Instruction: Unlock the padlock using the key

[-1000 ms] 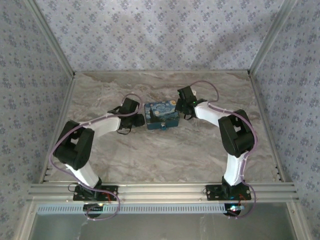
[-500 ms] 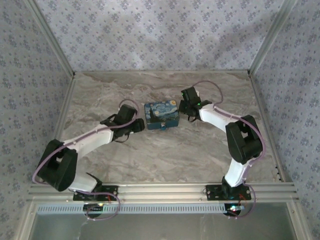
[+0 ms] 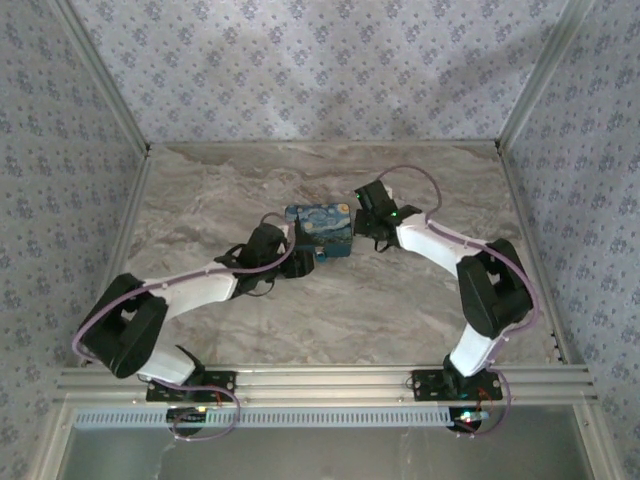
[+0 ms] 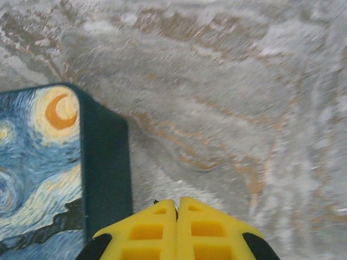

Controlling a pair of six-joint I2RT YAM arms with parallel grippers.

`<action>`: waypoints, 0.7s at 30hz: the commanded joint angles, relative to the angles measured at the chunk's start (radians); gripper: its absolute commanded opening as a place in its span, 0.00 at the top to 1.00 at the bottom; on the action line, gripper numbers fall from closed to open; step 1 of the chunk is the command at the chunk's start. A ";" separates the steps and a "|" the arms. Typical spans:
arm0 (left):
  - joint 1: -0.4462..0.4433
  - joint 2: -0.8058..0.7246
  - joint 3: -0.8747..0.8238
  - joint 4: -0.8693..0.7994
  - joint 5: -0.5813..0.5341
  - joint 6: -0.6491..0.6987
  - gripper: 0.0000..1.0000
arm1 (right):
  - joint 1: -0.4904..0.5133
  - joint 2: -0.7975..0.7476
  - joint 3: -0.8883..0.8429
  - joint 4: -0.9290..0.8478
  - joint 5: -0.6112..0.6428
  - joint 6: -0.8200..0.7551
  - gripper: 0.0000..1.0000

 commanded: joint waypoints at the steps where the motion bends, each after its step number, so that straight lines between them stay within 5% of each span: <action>1: -0.003 0.072 -0.009 0.183 0.078 -0.018 0.35 | -0.015 -0.028 0.101 -0.029 0.060 -0.110 1.00; 21: -0.024 0.281 0.003 0.413 0.053 0.050 0.35 | -0.029 0.458 0.643 -0.060 -0.133 -0.331 1.00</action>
